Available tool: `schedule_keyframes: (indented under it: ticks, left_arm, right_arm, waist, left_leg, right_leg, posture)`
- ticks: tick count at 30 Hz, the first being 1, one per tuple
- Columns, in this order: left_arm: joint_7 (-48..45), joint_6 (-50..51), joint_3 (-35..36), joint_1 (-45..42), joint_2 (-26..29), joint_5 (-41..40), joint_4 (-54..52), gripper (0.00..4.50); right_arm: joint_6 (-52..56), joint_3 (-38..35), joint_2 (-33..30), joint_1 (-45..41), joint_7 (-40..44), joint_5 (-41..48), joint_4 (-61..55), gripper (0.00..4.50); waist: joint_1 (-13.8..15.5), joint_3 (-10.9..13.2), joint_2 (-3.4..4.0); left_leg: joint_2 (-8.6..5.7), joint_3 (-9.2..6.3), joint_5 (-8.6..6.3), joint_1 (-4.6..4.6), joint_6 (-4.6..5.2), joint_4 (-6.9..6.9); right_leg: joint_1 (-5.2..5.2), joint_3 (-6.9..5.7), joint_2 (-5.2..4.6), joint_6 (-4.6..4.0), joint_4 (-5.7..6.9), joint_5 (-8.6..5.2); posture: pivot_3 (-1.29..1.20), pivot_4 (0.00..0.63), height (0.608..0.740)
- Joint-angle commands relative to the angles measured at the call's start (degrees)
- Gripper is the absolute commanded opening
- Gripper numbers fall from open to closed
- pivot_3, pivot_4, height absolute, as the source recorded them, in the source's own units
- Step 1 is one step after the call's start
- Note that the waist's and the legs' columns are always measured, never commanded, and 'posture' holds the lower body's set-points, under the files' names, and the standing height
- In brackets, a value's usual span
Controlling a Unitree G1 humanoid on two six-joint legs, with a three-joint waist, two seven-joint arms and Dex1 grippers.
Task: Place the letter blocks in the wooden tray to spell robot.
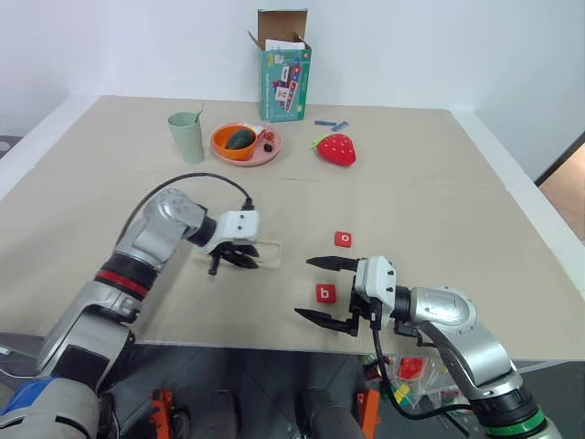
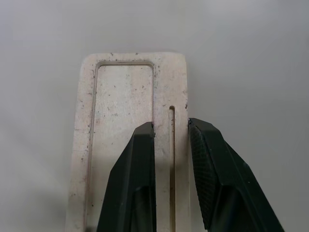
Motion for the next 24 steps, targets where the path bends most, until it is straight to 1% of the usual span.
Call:
schedule_keyframes:
  ticks: [1, 9, 14, 17, 20, 24]
  left_arm:
    - [1.4, 3.2, -1.8, -1.3, -1.5, 1.9, -1.9, 0.5]
    - [2.6, 11.0, -4.0, -1.5, -5.4, 3.3, -5.4, 0.5]
    - [3.8, 12.5, -5.5, -1.6, -6.6, 4.1, -5.9, 0.5]
    - [3.5, 13.1, -6.5, -1.4, -7.4, 4.3, -6.1, 0.5]
    - [3.7, 13.2, -6.7, -1.1, -7.5, 4.6, -6.5, 0.5]
    - [3.9, 13.0, -7.1, -0.7, -7.2, 4.9, -6.8, 0.5]
  right_arm:
    - [-1.1, -0.3, 0.2, -0.8, 0.2, 0.1, -0.6, 4.5]
    - [-1.6, -0.1, 0.2, -0.4, 0.3, -0.5, -0.5, 4.5]
    - [-1.8, 0.0, 0.3, -0.3, 0.2, -0.9, -0.4, 4.5]
    - [0.2, -0.4, 0.7, -0.1, -0.5, 0.1, -0.5, 4.5]
    - [6.3, -3.6, 2.6, -0.1, -3.6, 5.5, -1.4, 4.5]
    - [10.2, -8.3, 2.8, -1.1, -6.4, 8.7, -0.2, 4.5]
  waist:
    - [0.0, 0.0, 0.0]
    - [0.0, 0.0, 0.0]
    - [0.0, 0.0, 0.0]
    - [0.0, 0.0, 0.0]
    - [0.0, 0.0, 0.01]
    - [0.0, 0.0, 0.01]
  left_leg:
    - [0.0, -0.01, 0.0, 0.0, 0.0, -0.02]
    - [-0.02, -0.08, 0.0, 0.0, 0.0, -0.1]
    - [-0.02, -0.08, 0.0, 0.0, 0.0, -0.1]
    - [-0.03, -0.09, 0.0, 0.01, 0.0, -0.09]
    - [-0.03, -0.09, 0.0, 0.01, 0.0, -0.07]
    - [-0.05, -0.1, 0.0, 0.01, 0.0, -0.05]
  right_leg:
    - [-0.01, -0.01, 0.01, 0.02, 0.0, 0.01]
    - [0.0, -0.05, 0.01, 0.1, 0.0, 0.03]
    - [0.0, -0.04, 0.02, 0.09, 0.0, 0.03]
    - [0.02, -0.04, 0.01, 0.08, -0.01, 0.02]
    - [0.03, -0.03, 0.0, 0.06, -0.01, 0.01]
    - [0.06, -0.02, -0.03, 0.06, -0.01, 0.01]
  posture:
    - [0.0, 0.15, 0.74]
    - [0.0, 0.15, 0.74]
    - [0.0, 0.15, 0.74]
    - [0.0, 0.15, 0.74]
    - [0.0, 0.15, 0.74]
    - [0.0, 0.15, 0.74]
